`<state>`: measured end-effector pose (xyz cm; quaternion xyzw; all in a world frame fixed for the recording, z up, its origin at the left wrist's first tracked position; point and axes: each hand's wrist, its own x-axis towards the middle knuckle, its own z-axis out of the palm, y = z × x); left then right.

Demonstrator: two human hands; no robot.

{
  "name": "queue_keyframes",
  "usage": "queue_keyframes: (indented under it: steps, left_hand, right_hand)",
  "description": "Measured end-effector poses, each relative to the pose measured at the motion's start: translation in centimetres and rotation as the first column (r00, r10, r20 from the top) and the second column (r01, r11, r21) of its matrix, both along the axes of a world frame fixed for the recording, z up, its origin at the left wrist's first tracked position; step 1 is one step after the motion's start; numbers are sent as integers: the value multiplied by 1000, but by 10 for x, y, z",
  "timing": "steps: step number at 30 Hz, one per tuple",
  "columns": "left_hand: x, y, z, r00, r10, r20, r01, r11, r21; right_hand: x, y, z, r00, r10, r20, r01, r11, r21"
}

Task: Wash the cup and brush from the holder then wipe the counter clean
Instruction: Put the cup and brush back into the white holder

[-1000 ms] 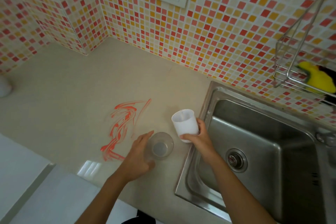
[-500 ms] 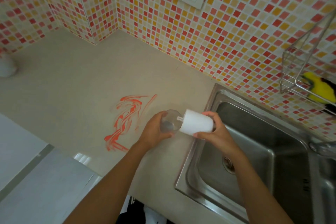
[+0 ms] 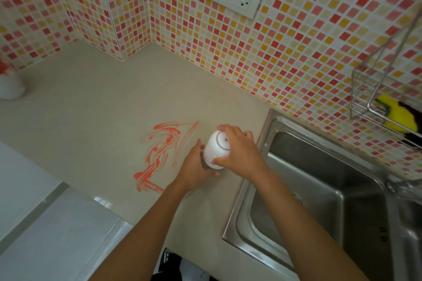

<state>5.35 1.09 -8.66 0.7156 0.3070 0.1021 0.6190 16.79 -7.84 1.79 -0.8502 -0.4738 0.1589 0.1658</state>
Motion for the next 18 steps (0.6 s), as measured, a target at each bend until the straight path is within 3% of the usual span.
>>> queue_keyframes:
  steps: [2,5,10,18]
  left_hand:
    - [-4,-1,-1,999,5,53,-4,1000,-15]
    - [-4,-2,10,996,4,86,-11,997,78]
    - [-4,-1,12,997,-6,80,-7,988,155]
    - [-3,-1,11,999,-18,43,9,983,182]
  right_hand:
    - [-3,-2,-14,996,-28,-86,32,999,43]
    - [-8,-8,-27,965,-103,-239,129,987,94]
    - [-10,-10,-45,918,-178,-355,242,959,145]
    - [-10,-7,-54,874,-181,-452,270,952,141]
